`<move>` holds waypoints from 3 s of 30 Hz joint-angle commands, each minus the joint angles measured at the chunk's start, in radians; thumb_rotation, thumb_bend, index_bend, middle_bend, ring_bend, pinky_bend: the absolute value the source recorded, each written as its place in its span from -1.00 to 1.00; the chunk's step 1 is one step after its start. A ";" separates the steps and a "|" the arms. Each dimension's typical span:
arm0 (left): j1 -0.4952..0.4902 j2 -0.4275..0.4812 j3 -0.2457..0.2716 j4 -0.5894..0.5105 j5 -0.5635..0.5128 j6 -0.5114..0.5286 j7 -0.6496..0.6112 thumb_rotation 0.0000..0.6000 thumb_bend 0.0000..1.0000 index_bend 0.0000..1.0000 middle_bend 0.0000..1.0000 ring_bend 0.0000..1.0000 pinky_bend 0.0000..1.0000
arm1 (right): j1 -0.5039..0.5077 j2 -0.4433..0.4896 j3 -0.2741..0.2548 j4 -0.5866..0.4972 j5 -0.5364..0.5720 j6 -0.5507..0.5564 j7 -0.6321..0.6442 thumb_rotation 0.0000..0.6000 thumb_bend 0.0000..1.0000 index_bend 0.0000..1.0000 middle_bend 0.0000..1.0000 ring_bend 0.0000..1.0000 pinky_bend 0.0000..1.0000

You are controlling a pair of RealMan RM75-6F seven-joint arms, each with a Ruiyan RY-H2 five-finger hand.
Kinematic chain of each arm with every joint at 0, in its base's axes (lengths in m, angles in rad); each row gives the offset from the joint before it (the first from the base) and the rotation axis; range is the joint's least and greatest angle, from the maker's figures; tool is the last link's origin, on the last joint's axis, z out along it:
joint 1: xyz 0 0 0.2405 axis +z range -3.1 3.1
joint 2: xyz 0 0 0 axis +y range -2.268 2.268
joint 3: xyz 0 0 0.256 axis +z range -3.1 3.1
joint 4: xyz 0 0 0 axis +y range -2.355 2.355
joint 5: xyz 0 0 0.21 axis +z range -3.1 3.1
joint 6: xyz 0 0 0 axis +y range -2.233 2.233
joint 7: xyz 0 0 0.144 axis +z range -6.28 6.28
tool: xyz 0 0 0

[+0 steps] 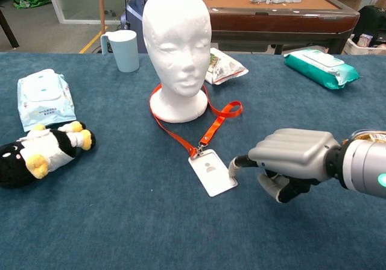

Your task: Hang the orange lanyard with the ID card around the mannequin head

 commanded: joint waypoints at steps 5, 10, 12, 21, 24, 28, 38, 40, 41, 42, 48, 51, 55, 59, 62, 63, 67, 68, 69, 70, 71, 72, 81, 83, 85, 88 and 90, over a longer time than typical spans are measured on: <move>-0.007 -0.009 0.003 -0.004 0.030 -0.005 -0.011 0.07 -0.86 -1.00 -0.91 -0.62 -0.10 | -0.002 -0.006 -0.001 -0.018 -0.010 -0.001 -0.014 1.00 0.58 -0.59 1.00 1.00 1.00; -0.011 -0.019 0.009 -0.008 0.054 -0.006 -0.012 0.07 -0.86 -1.00 -0.91 -0.62 -0.10 | -0.014 0.014 -0.008 -0.030 -0.015 0.016 -0.017 1.00 0.58 -0.59 1.00 1.00 1.00; -0.011 -0.022 0.011 -0.010 0.061 -0.006 -0.014 0.07 -0.86 -1.00 -0.91 -0.62 -0.10 | -0.020 0.024 -0.012 -0.032 -0.018 0.022 -0.014 1.00 0.58 -0.59 1.00 1.00 1.00; -0.023 -0.031 0.017 -0.024 0.075 -0.025 -0.011 0.07 -0.86 -1.00 -0.91 -0.62 -0.10 | -0.035 0.032 -0.014 -0.019 -0.019 0.015 -0.002 1.00 0.59 -0.59 1.00 1.00 1.00; -0.026 -0.034 0.019 -0.026 0.082 -0.029 -0.009 0.07 -0.86 -1.00 -0.91 -0.62 -0.10 | -0.038 0.025 -0.013 -0.012 -0.023 0.011 0.001 1.00 0.58 -0.59 1.00 1.00 1.00; -0.035 -0.036 0.018 -0.034 0.083 -0.041 -0.005 0.07 -0.86 -1.00 -0.91 -0.62 -0.10 | -0.036 0.019 -0.005 -0.010 -0.025 0.004 0.002 1.00 0.58 -0.59 1.00 1.00 1.00; -0.042 -0.051 0.031 -0.031 0.109 -0.050 0.000 0.07 -0.86 -1.00 -0.91 -0.62 -0.10 | -0.031 -0.004 -0.001 -0.026 -0.029 0.002 -0.030 1.00 0.59 -0.59 1.00 1.00 1.00; -0.043 -0.051 0.030 -0.033 0.111 -0.048 -0.001 0.08 -0.86 -1.00 -0.91 -0.62 -0.10 | -0.032 -0.004 -0.001 -0.032 -0.029 0.007 -0.034 1.00 0.59 -0.59 1.00 1.00 1.00; -0.043 -0.049 0.030 -0.034 0.110 -0.048 -0.002 0.08 -0.86 -1.00 -0.91 -0.62 -0.10 | -0.034 0.000 -0.001 -0.036 -0.029 0.011 -0.035 1.00 0.59 -0.59 1.00 1.00 1.00; -0.044 -0.049 0.028 -0.034 0.109 -0.048 -0.003 0.07 -0.86 -1.00 -0.91 -0.62 -0.10 | -0.035 0.005 -0.001 -0.038 -0.028 0.014 -0.036 1.00 0.59 -0.59 1.00 1.00 1.00; -0.048 -0.055 0.012 -0.020 0.073 -0.049 -0.006 0.07 -0.86 -1.00 -0.91 -0.62 -0.10 | -0.043 0.026 -0.006 -0.036 -0.016 0.021 -0.035 1.00 0.58 -0.59 1.00 1.00 1.00; -0.044 -0.056 0.011 -0.012 0.066 -0.044 -0.011 0.07 -0.86 -1.00 -0.91 -0.62 -0.10 | -0.047 0.025 -0.007 -0.029 -0.018 0.023 -0.031 1.00 0.58 -0.59 1.00 1.00 1.00; -0.041 -0.050 0.007 -0.011 0.055 -0.038 -0.013 0.07 -0.86 -1.00 -0.91 -0.62 -0.10 | -0.047 0.021 -0.002 -0.017 -0.015 0.015 -0.026 1.00 0.58 -0.59 1.00 1.00 1.00; -0.043 -0.046 0.007 -0.015 0.053 -0.043 -0.010 0.07 -0.86 -1.00 -0.91 -0.62 -0.10 | -0.041 0.011 0.005 -0.008 -0.008 0.001 -0.026 1.00 0.58 -0.59 1.00 1.00 1.00; -0.042 -0.048 0.009 -0.013 0.055 -0.041 -0.010 0.06 -0.86 -1.00 -0.91 -0.62 -0.10 | -0.040 0.003 0.005 -0.007 -0.010 0.000 -0.029 1.00 0.58 -0.59 1.00 1.00 1.00; -0.041 -0.049 0.010 -0.012 0.056 -0.040 -0.010 0.07 -0.86 -1.00 -0.91 -0.62 -0.10 | -0.040 0.002 0.005 -0.008 -0.012 0.000 -0.029 1.00 0.59 -0.59 1.00 1.00 1.00; -0.039 -0.048 0.010 -0.012 0.059 -0.035 -0.012 0.07 -0.86 -1.00 -0.91 -0.62 -0.10 | -0.038 -0.003 0.009 -0.016 -0.019 0.003 -0.034 1.00 0.59 -0.59 1.00 1.00 1.00; -0.039 -0.048 0.010 -0.012 0.059 -0.036 -0.012 0.08 -0.86 -1.00 -0.91 -0.62 -0.10 | -0.037 -0.004 0.009 -0.017 -0.018 0.002 -0.037 1.00 0.59 -0.59 1.00 1.00 1.00; -0.040 -0.047 0.009 -0.013 0.058 -0.036 -0.012 0.08 -0.86 -1.00 -0.91 -0.62 -0.10 | -0.035 -0.007 0.011 -0.017 -0.016 0.000 -0.040 1.00 0.59 -0.59 1.00 1.00 1.00; -0.039 -0.046 0.009 -0.014 0.058 -0.036 -0.013 0.08 -0.86 -1.00 -0.91 -0.62 -0.10 | -0.033 -0.010 0.011 -0.017 -0.014 -0.001 -0.043 1.00 0.59 -0.59 1.00 1.00 1.00; -0.039 -0.045 0.009 -0.014 0.057 -0.036 -0.013 0.08 -0.86 -1.00 -0.91 -0.62 -0.10 | -0.031 -0.015 0.013 -0.016 -0.010 -0.002 -0.046 1.00 0.59 -0.59 1.00 1.00 1.00; -0.039 -0.045 0.009 -0.014 0.057 -0.035 -0.013 0.08 -0.86 -1.00 -0.91 -0.62 -0.10 | -0.029 -0.020 0.015 -0.016 -0.008 -0.002 -0.048 1.00 0.58 -0.59 1.00 1.00 1.00; -0.033 -0.043 0.012 -0.009 0.058 -0.029 -0.022 0.07 -0.86 -1.00 -0.91 -0.62 -0.10 | -0.018 -0.061 0.030 -0.025 -0.007 0.006 -0.063 1.00 0.59 -0.59 1.00 1.00 1.00; -0.033 -0.042 0.011 -0.008 0.058 -0.028 -0.023 0.07 -0.86 -1.00 -0.91 -0.62 -0.10 | -0.022 -0.049 0.031 -0.044 -0.022 0.017 -0.056 1.00 0.59 -0.59 1.00 1.00 1.00; -0.032 -0.041 0.009 -0.006 0.053 -0.027 -0.026 0.07 -0.86 -1.00 -0.91 -0.62 -0.10 | -0.030 -0.024 0.029 -0.066 -0.043 0.035 -0.047 1.00 0.59 -0.59 1.00 1.00 1.00; -0.029 -0.043 0.007 0.002 0.039 -0.027 -0.030 0.07 -0.86 -1.00 -0.91 -0.62 -0.10 | -0.054 0.029 0.023 -0.099 -0.083 0.072 -0.017 1.00 0.57 -0.59 1.00 1.00 1.00; -0.028 -0.042 0.004 0.007 0.028 -0.027 -0.032 0.08 -0.86 -1.00 -0.91 -0.62 -0.10 | -0.073 0.065 0.019 -0.115 -0.112 0.098 0.007 1.00 0.53 -0.59 1.00 1.00 1.00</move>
